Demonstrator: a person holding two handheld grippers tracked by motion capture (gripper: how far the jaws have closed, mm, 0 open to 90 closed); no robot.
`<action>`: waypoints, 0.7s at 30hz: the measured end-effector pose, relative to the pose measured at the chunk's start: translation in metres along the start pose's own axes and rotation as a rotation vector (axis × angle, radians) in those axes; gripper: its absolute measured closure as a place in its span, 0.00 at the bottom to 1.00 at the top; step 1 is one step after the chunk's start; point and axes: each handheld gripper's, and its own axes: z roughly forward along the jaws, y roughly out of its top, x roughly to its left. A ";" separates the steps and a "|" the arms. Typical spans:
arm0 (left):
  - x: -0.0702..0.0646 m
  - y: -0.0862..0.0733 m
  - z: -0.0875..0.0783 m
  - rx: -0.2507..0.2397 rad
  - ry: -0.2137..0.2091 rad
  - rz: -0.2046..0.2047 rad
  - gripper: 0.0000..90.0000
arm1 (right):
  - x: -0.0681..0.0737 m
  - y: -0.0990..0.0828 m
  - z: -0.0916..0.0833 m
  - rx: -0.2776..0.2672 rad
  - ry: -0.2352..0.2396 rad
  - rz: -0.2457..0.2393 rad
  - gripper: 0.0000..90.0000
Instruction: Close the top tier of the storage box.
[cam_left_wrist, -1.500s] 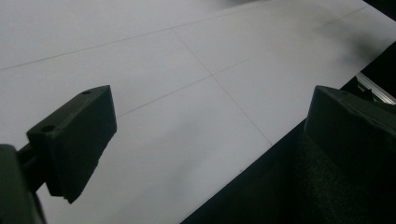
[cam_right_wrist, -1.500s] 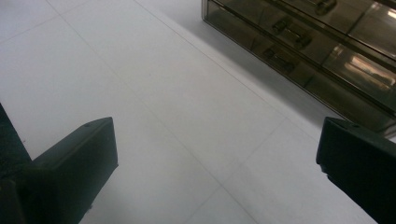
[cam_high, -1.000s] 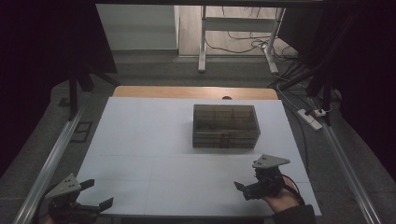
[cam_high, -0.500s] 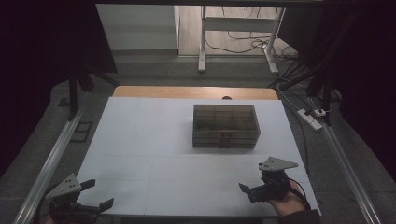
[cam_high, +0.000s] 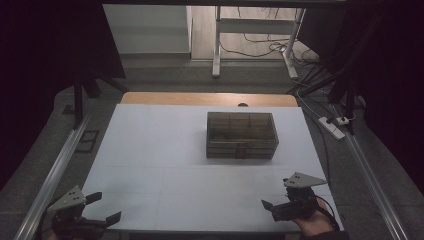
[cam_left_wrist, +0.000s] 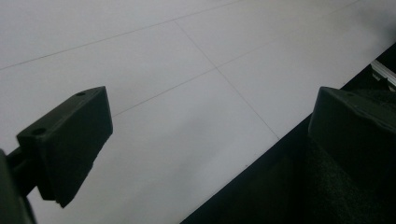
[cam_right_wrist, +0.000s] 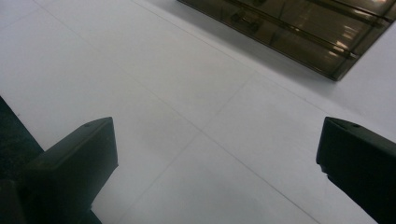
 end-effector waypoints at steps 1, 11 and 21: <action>0.000 0.000 0.000 -0.001 0.000 -0.001 0.01 | -0.001 -0.001 -0.001 -0.002 -0.002 0.010 0.00; 0.002 0.000 -0.001 -0.005 -0.002 -0.013 0.01 | -0.009 -0.014 -0.013 -0.008 -0.033 0.049 0.00; 0.002 -0.001 -0.001 -0.011 -0.003 -0.022 0.01 | -0.012 -0.021 -0.024 -0.021 -0.041 0.077 0.00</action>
